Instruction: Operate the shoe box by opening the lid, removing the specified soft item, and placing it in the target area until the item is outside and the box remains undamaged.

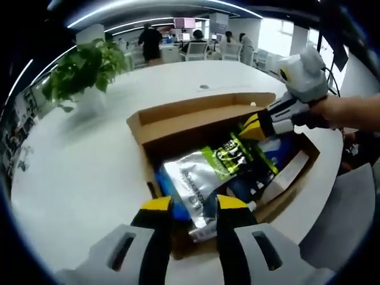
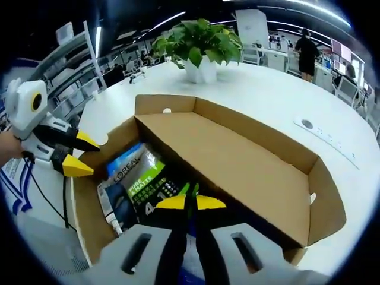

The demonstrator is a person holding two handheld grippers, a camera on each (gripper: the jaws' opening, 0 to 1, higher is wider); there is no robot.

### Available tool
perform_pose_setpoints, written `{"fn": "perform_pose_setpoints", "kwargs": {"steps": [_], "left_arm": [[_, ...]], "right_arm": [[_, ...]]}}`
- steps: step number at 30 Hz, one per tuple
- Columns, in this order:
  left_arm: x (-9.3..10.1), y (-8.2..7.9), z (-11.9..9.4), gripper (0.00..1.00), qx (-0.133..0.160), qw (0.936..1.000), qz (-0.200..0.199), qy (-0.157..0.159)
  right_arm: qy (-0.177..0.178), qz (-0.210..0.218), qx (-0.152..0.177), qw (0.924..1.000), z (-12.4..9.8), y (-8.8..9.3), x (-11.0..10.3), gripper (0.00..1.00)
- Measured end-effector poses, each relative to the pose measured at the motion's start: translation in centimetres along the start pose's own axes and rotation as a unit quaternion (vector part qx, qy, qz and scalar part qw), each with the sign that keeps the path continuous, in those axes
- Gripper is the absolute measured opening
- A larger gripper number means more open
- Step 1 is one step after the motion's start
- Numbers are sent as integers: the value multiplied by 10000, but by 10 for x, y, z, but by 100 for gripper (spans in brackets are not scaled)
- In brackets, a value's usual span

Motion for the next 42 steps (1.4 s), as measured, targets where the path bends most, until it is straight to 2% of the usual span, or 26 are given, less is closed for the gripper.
{"fn": "perform_pose_setpoints", "kwargs": {"steps": [3, 9, 18, 30, 32, 35, 37, 42], "left_arm": [[4, 0, 6, 26, -84, 9999, 75, 82], [10, -3, 16, 27, -209, 9995, 151, 208], [11, 3, 35, 25, -541, 9976, 183, 378], [10, 7, 58, 18, -660, 9949, -168, 744], [9, 8, 60, 16, -632, 9945, -280, 783], [3, 9, 61, 7, -602, 9948, -235, 784], [1, 10, 61, 6, -596, 9938, -357, 865], [7, 8, 62, 0, -628, 9940, -217, 869]], "right_arm": [[9, -173, -8, 9998, -7, 0, 0, 0], [40, -263, -31, 9996, -18, 1, 5, 0], [78, -541, -104, 9985, -27, 4, 9, 0], [50, -692, -169, 9974, -28, 9, 12, 0], [48, -671, -170, 9976, -28, 10, 13, 0], [61, -609, -135, 9980, -29, 12, 13, 0], [51, -537, -69, 9985, -30, 12, 14, 0], [105, -432, 22, 9990, -34, 11, 13, 0]]}}
Point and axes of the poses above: the point that each gripper's makers call its tool centre point, and the gripper's own axes: z roughly forward along the fingers, x roughly to its right, y roughly out of its underside, the point moved 9 cm from there along -z, roughly backward along the fingers, and after that the axes turned 9 degrees about x, right-handed, at the moved point
